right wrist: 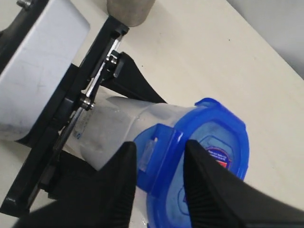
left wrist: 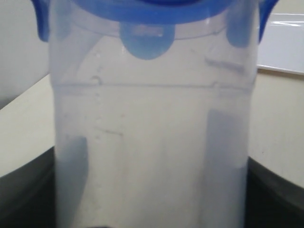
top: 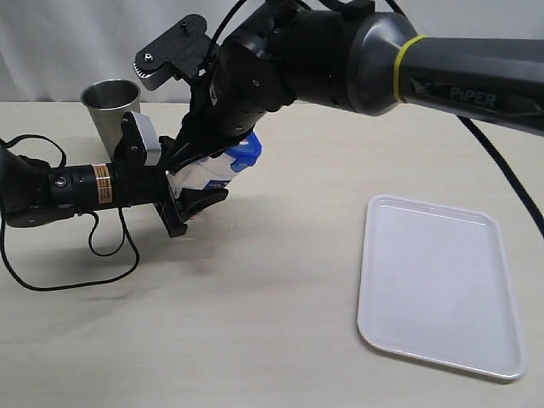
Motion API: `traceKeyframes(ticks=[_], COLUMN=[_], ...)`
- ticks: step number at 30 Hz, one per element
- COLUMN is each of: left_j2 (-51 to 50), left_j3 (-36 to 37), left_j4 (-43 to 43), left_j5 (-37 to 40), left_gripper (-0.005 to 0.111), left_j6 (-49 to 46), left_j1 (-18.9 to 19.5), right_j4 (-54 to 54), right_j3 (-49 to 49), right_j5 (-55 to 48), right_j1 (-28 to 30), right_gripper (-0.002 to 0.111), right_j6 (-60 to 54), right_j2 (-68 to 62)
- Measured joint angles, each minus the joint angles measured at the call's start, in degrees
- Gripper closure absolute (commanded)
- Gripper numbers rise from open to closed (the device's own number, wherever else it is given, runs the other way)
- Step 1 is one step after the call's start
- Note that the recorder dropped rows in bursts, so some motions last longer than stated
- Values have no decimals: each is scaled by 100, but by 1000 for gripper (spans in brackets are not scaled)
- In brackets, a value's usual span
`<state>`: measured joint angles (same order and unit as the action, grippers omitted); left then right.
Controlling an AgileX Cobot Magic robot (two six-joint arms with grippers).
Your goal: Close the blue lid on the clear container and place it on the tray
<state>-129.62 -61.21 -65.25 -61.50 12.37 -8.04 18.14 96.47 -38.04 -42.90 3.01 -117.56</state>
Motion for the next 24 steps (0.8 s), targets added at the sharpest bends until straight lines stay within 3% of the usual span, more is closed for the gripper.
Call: traceKeyframes(ticks=[8,16,24], left_j2=[0,0,0], left_j3=[0,0,0], left_j4=[13,-13,-249], left_j5=[0,-24,-279], left_gripper=[107,107,107], left_j6=[22,-38,-64], left_j1=[0,0,-49], right_j4=[33,-94,-244], right_j3=[0,-35,-177], right_j5=[-10,10,-366], right_j1=[0,0,0], right_gripper=[82,72,71], right_j6=[-17,-191,-336], right_j2=[-14,172,538])
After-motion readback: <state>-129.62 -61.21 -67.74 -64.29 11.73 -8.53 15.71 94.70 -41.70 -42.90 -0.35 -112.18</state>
